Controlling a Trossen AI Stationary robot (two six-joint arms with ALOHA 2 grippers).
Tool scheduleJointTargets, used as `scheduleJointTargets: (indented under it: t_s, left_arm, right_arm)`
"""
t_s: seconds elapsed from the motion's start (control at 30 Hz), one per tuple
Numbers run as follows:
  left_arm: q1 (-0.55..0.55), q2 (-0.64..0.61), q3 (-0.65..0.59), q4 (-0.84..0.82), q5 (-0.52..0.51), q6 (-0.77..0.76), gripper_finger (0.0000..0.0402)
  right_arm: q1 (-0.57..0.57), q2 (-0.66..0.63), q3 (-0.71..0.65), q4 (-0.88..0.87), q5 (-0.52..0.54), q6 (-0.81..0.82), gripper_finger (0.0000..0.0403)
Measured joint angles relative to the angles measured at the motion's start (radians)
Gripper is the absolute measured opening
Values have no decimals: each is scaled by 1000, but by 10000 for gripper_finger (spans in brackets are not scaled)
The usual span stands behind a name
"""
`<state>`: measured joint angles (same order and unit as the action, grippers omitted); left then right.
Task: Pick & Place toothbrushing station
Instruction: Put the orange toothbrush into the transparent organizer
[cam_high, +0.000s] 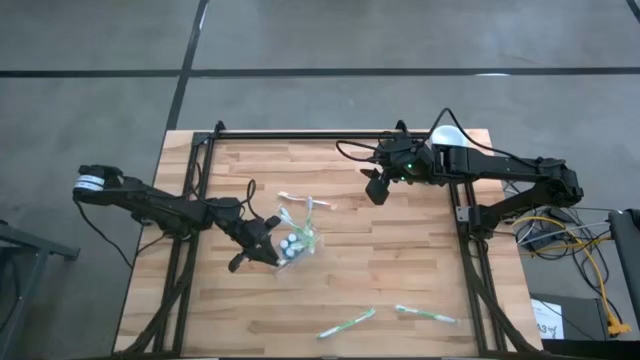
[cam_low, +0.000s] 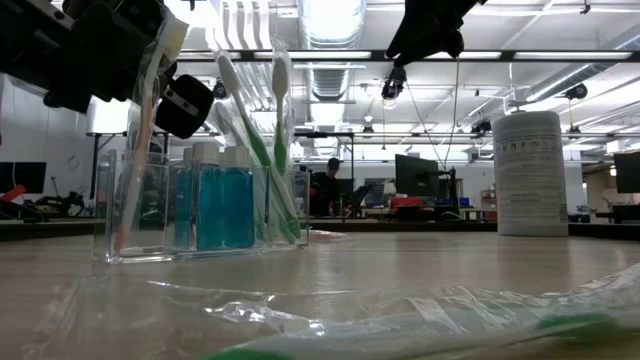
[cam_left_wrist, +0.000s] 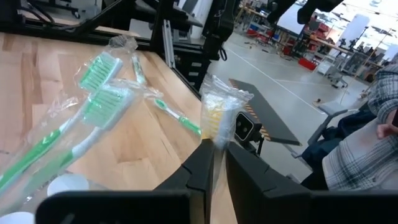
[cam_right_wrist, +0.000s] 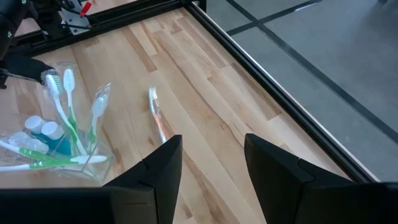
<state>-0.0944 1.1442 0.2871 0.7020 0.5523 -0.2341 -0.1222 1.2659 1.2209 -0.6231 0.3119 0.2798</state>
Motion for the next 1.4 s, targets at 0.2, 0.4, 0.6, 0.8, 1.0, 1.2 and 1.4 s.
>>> scheduleJointTargets:
  t_s: [0.2,0.4,0.6,0.8,1.0,1.2,1.4]
  left_arm:
    - [0,0,0,-6,3,23,42]
    - [0,0,0,-9,-15,12,42]
    - [0,0,0,-9,-34,-63,42]
    - [0,-2,0,-9,-34,-59,65]
    - [0,-2,0,-6,-54,-79,141]
    - [0,-2,1,-4,-64,-80,198]
    - [0,-41,1,-4,-74,-65,205]
  right_arm:
    - [0,0,0,0,0,0,169]
    - [0,0,0,0,0,0,169]
    - [0,0,0,0,0,0,169]
    - [0,0,0,0,0,0,169]
    - [0,0,0,0,0,0,169]
    - [0,0,0,0,0,0,169]
    - [0,0,0,0,0,0,169]
